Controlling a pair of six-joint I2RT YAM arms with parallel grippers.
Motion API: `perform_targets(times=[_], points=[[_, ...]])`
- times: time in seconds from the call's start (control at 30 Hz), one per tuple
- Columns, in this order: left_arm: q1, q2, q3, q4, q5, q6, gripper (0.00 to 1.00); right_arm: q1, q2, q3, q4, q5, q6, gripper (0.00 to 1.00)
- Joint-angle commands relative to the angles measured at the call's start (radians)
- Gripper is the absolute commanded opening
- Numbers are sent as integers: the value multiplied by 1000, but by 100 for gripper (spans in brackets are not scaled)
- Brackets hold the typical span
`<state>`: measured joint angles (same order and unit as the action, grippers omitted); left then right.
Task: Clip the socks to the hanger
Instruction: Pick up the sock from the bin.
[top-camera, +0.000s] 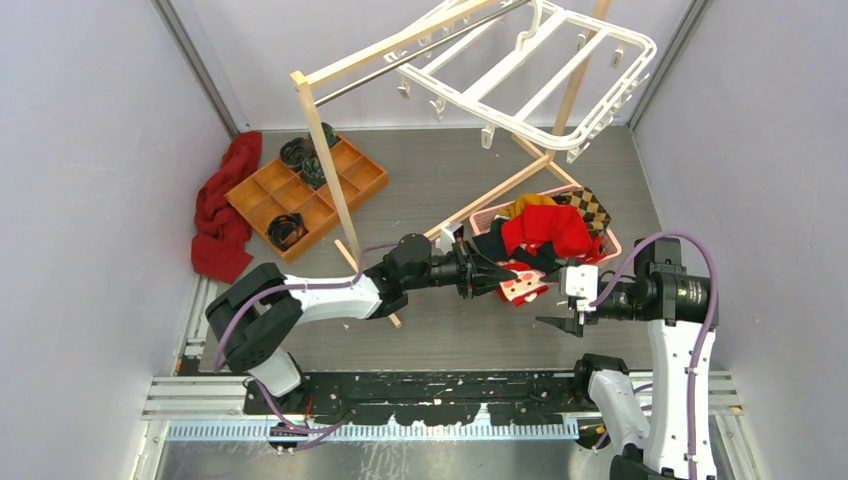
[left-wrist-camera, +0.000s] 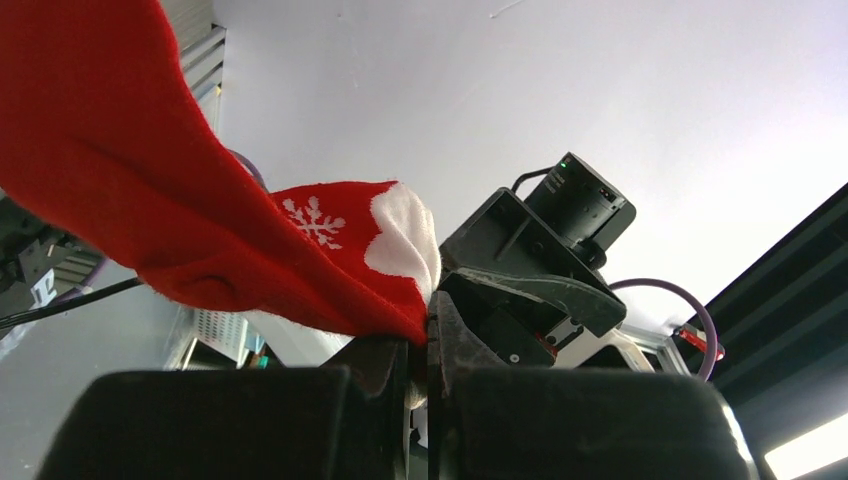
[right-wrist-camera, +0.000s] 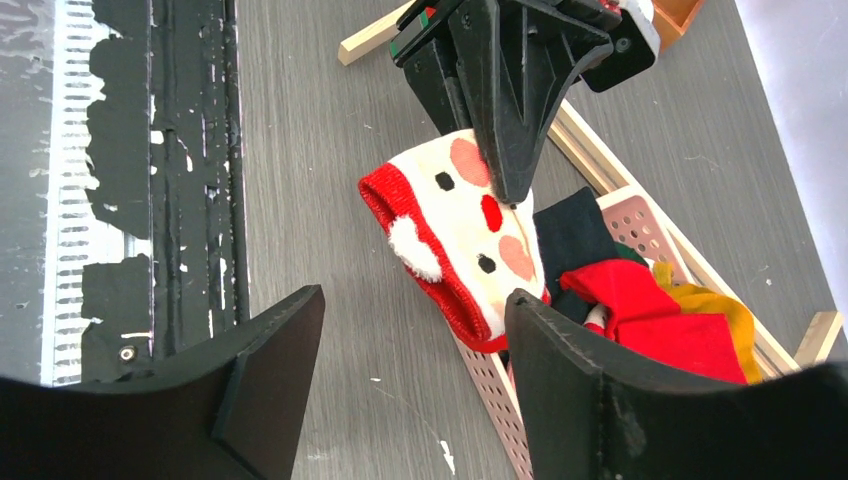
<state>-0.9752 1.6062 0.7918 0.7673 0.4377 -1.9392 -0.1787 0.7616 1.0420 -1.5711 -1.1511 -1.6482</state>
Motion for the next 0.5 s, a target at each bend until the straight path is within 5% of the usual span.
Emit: perform_targets(times=[0.0, 0.47], points=[[-11, -5, 42, 64, 15, -14, 0, 4, 15, -5, -40, -7, -31, 69], [-36, 39, 61, 122, 15, -34, 0, 9, 8, -10, 17, -16, -1, 23]])
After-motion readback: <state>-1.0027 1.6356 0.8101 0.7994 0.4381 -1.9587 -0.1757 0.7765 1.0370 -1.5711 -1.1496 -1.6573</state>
